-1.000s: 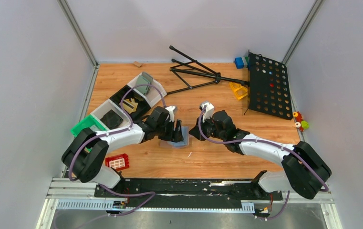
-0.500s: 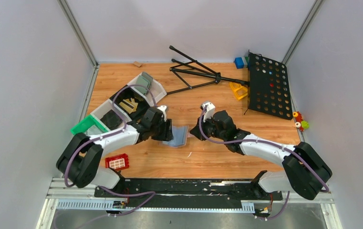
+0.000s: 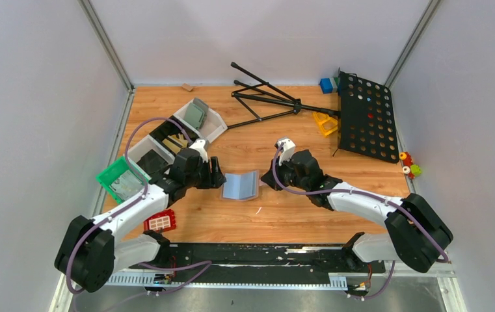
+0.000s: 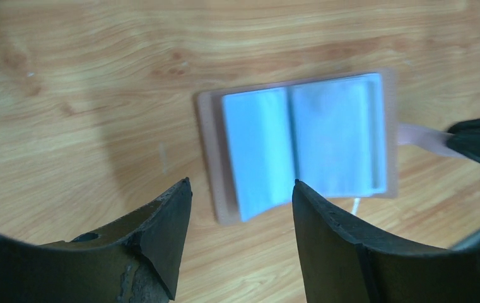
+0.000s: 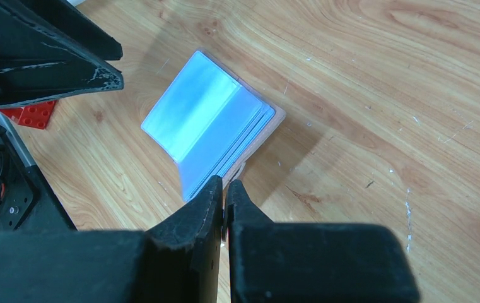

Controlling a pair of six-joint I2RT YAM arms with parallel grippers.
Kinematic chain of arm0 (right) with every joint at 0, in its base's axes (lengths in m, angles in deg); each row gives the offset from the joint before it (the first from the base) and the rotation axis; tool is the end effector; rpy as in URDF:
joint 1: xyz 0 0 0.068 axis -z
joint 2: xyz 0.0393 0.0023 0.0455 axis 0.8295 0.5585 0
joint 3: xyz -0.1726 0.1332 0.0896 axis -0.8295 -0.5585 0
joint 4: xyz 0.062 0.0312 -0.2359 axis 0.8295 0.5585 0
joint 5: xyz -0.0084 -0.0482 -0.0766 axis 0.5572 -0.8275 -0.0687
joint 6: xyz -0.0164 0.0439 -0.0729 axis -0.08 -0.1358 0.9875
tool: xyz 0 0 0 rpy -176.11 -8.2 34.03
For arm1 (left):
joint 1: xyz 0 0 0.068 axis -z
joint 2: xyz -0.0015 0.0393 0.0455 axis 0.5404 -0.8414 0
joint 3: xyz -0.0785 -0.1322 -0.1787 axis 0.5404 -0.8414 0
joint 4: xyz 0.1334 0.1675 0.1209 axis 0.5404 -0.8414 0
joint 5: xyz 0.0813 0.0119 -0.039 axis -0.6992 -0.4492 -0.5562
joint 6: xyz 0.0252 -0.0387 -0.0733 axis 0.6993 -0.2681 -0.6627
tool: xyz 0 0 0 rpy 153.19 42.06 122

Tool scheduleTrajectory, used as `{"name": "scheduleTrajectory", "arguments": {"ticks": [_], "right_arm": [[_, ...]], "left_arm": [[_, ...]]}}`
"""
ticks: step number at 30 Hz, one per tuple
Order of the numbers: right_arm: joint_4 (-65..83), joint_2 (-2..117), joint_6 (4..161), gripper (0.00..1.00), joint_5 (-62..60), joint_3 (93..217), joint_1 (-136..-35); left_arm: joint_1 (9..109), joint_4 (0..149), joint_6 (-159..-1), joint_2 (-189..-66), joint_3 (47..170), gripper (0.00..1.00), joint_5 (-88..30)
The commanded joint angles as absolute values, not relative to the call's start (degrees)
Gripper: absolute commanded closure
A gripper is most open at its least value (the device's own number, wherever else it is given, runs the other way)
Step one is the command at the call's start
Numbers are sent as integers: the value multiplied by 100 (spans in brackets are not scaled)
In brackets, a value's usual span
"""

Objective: Take the credit cards out of the card holder
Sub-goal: Open the card holder at the center of the board.

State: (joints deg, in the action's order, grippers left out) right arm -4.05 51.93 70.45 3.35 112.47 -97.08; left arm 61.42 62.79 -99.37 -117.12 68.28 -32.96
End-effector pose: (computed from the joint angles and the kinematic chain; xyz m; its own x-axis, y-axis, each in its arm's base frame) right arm 0.2182 0.2103 0.1502 -0.6008 -0.1019 -0.7929 -0.6129 0.6954 0.3751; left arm 0.2248 -0.1294 0.1431 -0.7760 -0.1568 -0.6109 0.1502 0.8948 -0.4205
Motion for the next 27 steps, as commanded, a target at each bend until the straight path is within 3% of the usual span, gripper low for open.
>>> {"name": "scheduleTrajectory", "arguments": {"ticks": [1,8,27], "right_arm": [[-569,5097,7112,100,391,11264,-9689],[-608,5146,7101,100,446,11266,-9687],[-646,5198,7073,100,534,11266,-9689]], "left_arm": [[6366,7063,-10100,-11540,6825,31,-2656],[7035,7128,-9994,-12566,7485,17,-2554],[7130,7428,-9999,-13578,7655,17,-2212]]}}
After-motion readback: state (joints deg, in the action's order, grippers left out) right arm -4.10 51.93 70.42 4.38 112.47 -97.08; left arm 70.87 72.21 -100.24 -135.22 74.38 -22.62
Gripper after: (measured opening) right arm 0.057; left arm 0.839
